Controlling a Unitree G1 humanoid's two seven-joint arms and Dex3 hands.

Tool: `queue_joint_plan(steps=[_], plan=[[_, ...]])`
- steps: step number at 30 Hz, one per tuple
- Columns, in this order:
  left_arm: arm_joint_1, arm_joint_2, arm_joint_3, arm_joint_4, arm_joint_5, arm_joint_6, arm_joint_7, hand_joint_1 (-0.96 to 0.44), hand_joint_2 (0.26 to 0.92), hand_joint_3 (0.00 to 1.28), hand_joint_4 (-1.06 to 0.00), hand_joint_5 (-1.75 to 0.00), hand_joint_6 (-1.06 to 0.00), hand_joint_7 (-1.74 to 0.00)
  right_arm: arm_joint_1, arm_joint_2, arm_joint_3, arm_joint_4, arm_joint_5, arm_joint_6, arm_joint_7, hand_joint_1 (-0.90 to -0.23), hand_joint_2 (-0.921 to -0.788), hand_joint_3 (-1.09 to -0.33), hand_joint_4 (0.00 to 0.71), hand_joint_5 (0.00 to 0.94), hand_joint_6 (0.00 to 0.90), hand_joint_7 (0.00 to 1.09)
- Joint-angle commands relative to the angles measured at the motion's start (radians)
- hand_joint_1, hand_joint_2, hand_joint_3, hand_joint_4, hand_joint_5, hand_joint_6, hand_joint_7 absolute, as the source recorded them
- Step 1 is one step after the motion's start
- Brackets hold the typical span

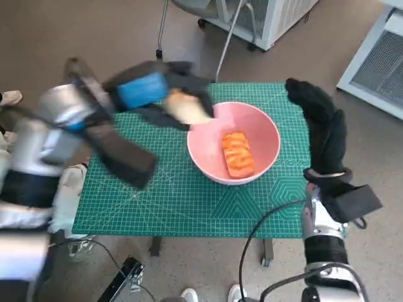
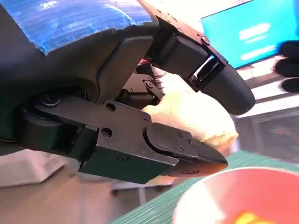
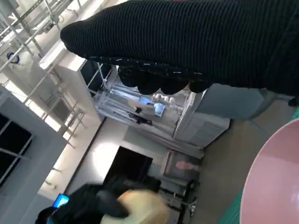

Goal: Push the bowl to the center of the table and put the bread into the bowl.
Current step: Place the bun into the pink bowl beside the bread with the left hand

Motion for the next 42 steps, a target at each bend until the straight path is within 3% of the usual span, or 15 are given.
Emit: queue_joint_plan(steps=[1, 7, 12, 18, 19, 20, 22, 23, 25, 33, 42], plan=[[-0.074, -0.059, -0.058, 0.095, 0.06, -0.017, 0.066, 0.0, 0.921, 0.12, -0.54, -1.17, -0.65, -1.28, 0.02, -0.005, 0.0, 0.0, 0.003, 0.015, 0.005, -0.554, -0.921, -0.775, 0.404, 0.0, 0.05, 0.78], [-0.124, -0.12, -0.135, 0.231, 0.134, -0.017, 0.142, 0.0, 0.92, 0.12, -0.54, -1.21, -0.65, -1.25, 0.034, -0.011, -0.005, -0.017, 0.011, 0.016, 0.009, -0.557, -0.921, -0.773, 0.409, 0.003, 0.057, 0.79], [-0.146, -0.157, -0.167, 0.334, 0.131, -0.016, 0.135, 0.0, 0.921, 0.14, -0.52, -1.22, -0.63, -1.28, 0.041, -0.012, -0.01, -0.026, 0.013, 0.013, 0.007, -0.559, -0.921, -0.77, 0.417, 0.006, 0.069, 0.79], [-0.134, -0.187, -0.192, 0.39, 0.131, 0.011, 0.126, 0.0, 0.921, 0.29, -0.32, -1.43, -0.5, -1.4, 0.043, -0.014, -0.018, -0.026, 0.016, 0.007, 0.008, -0.561, -0.921, -0.767, 0.419, 0.007, 0.071, 0.78], [-0.131, -0.188, -0.197, 0.393, 0.135, 0.015, 0.13, 0.0, 0.903, 0.26, -0.3, -1.09, -0.45, -1.11, 0.043, -0.014, -0.02, -0.026, 0.016, 0.006, 0.008, -0.562, -0.921, -0.766, 0.417, 0.006, 0.07, 0.78], [-0.128, -0.19, -0.206, 0.395, 0.141, 0.019, 0.132, 0.01, 0.905, 0.24, -0.33, -0.92, -0.46, -0.97, 0.043, -0.015, -0.021, -0.028, 0.013, 0.004, 0.006, -0.562, -0.921, -0.765, 0.416, 0.006, 0.07, 0.78], [-0.122, -0.192, -0.224, 0.396, 0.154, 0.026, 0.137, 0.01, 0.908, 0.13, -0.37, -0.4, -0.49, -0.51, 0.044, -0.016, -0.022, -0.032, 0.004, 0.001, -0.003, -0.562, -0.921, -0.763, 0.409, 0.003, 0.069, 0.77], [-0.119, -0.19, -0.238, 0.393, 0.169, 0.027, 0.147, 0.01, 0.912, 0.11, -0.37, -0.26, -0.5, -0.37, 0.044, -0.018, -0.022, -0.034, -0.004, -0.002, -0.011, -0.562, -0.921, -0.763, 0.408, 0.003, 0.069, 0.77], [-0.115, -0.185, -0.261, 0.387, 0.192, 0.027, 0.169, 0.02, 0.917, 0.09, -0.36, -0.13, -0.51, -0.25, 0.044, -0.021, -0.023, -0.037, -0.02, -0.006, -0.025, -0.563, -0.921, -0.763, 0.407, 0.003, 0.068, 0.77], [-0.113, -0.172, -0.293, 0.37, 0.217, 0.027, 0.175, 0.04, 0.921, 0.09, -0.33, -0.01, -0.52, -0.12, 0.042, -0.03, -0.021, -0.043, -0.057, -0.011, -0.068, -0.564, -0.921, -0.78, 0.392, 0.0, 0.064, 0.76], [-0.099, -0.159, -0.253, 0.379, 0.147, 0.01, 0.124, 0.03, 0.917, 0.07, -0.3, 0.0, -0.51, -0.08, 0.027, -0.025, -0.015, -0.037, -0.035, -0.008, -0.062, -0.562, -0.921, -0.785, 0.388, 0.0, 0.064, 0.76]])
